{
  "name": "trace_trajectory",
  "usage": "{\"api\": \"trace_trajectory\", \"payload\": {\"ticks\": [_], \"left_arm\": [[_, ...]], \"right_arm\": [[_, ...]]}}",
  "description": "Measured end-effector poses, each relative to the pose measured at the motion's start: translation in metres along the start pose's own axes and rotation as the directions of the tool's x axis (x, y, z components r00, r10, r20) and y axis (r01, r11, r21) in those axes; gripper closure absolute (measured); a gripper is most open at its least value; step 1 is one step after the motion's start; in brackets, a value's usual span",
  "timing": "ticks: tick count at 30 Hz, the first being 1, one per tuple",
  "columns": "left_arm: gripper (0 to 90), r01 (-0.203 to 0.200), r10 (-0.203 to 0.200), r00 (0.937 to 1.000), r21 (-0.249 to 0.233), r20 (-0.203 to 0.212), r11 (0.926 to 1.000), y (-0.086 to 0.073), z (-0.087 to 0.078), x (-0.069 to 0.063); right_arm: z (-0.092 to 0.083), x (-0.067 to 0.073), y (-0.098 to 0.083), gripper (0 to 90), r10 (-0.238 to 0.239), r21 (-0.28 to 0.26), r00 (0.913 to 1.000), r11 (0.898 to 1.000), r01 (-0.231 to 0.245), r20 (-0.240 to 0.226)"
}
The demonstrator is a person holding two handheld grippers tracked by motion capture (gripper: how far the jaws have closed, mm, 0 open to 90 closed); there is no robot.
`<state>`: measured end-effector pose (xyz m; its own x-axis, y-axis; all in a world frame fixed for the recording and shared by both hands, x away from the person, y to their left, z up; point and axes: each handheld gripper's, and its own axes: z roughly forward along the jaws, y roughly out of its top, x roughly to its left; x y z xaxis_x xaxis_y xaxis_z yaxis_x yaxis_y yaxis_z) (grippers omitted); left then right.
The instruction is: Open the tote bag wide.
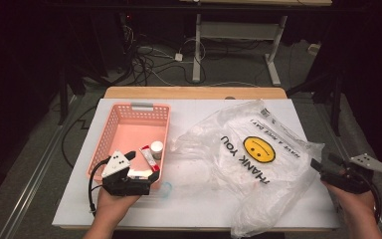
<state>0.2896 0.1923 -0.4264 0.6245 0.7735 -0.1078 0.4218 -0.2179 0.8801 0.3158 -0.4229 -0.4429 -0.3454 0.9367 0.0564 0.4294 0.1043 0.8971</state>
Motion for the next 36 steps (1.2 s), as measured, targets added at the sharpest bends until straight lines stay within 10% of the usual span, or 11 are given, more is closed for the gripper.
{"api": "trace_trajectory", "payload": {"ticks": [5,23,36], "left_arm": [[0.0,-0.011,0.011,0.9999,-0.002,-0.002,0.9999,0.001,0.001,0.000],[0.0,-0.016,0.016,0.9999,0.011,-0.001,0.9998,0.001,-0.001,-0.007],[0.0,-0.019,0.019,0.9998,0.026,0.001,0.9995,0.000,0.000,-0.005]], "right_arm": [[0.007,0.032,0.003,0.1,-0.053,0.011,0.9936,0.998,0.055,-0.099],[0.054,0.117,0.045,0.0,-0.173,0.007,0.9537,0.984,0.180,-0.246],[0.084,0.148,0.051,0.1,-0.181,0.008,0.9311,0.981,0.194,-0.317]]}}
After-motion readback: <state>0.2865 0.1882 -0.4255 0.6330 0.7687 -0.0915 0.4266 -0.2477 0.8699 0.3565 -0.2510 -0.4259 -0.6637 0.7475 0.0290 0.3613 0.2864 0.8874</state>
